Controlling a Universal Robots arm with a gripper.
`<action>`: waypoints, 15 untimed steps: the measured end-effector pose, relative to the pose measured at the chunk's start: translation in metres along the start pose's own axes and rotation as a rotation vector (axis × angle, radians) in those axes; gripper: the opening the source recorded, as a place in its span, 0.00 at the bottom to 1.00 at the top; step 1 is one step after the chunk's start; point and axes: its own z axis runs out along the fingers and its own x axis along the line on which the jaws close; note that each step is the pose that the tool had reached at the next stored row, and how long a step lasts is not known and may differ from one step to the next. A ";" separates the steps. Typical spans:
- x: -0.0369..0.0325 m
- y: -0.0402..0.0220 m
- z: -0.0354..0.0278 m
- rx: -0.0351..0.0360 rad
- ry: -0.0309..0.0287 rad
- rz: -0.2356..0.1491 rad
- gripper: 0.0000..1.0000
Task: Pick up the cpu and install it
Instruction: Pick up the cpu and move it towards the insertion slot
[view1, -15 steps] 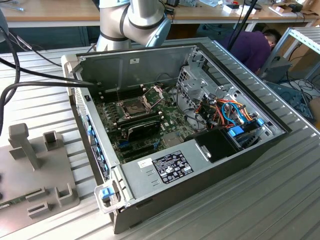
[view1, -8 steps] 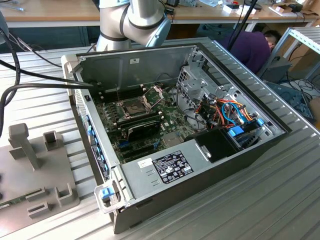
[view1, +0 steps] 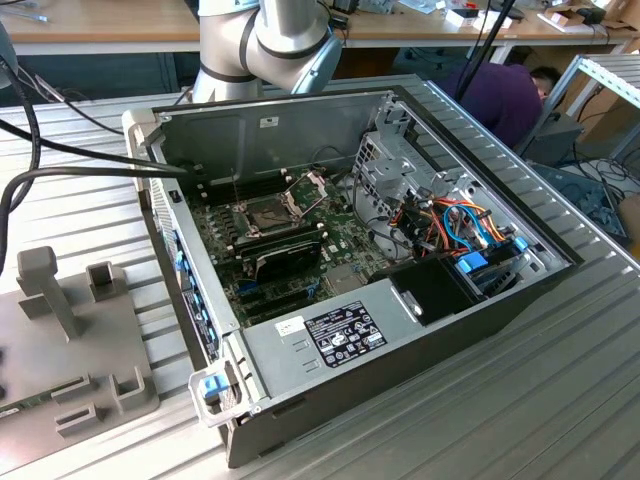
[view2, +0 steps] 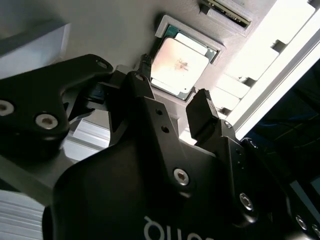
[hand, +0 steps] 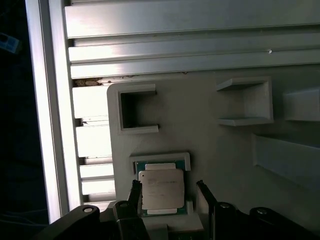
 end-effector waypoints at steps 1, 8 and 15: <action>0.0001 0.0000 0.0017 0.0002 0.0004 0.000 0.56; 0.0008 0.0002 0.0118 0.0004 0.0005 0.002 0.56; 0.0026 0.0001 0.0151 0.0005 0.0006 0.002 0.56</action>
